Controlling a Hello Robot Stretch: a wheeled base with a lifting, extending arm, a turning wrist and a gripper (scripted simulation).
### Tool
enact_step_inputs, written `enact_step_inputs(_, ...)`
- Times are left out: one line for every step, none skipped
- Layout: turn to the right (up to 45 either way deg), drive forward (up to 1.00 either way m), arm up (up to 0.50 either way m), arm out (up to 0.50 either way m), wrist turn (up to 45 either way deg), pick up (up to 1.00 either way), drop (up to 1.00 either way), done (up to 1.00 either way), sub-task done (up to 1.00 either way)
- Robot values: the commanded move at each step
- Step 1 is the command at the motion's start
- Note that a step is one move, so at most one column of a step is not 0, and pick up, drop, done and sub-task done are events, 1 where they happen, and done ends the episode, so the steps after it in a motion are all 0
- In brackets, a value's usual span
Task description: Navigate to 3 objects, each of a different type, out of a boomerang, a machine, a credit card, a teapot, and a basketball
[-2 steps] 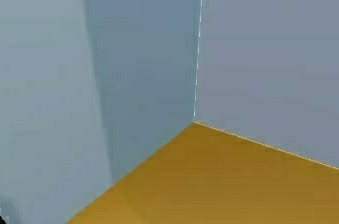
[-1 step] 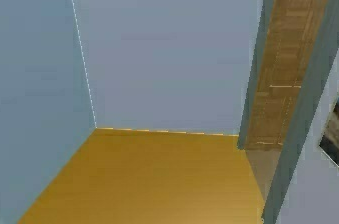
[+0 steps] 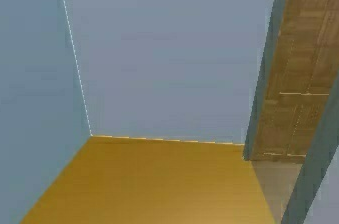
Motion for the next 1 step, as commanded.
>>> enact_step_inputs(45.0, 0.0, 0.0, 0.0, 0.0, 0.0, 0.0, 0.0, 0.0)
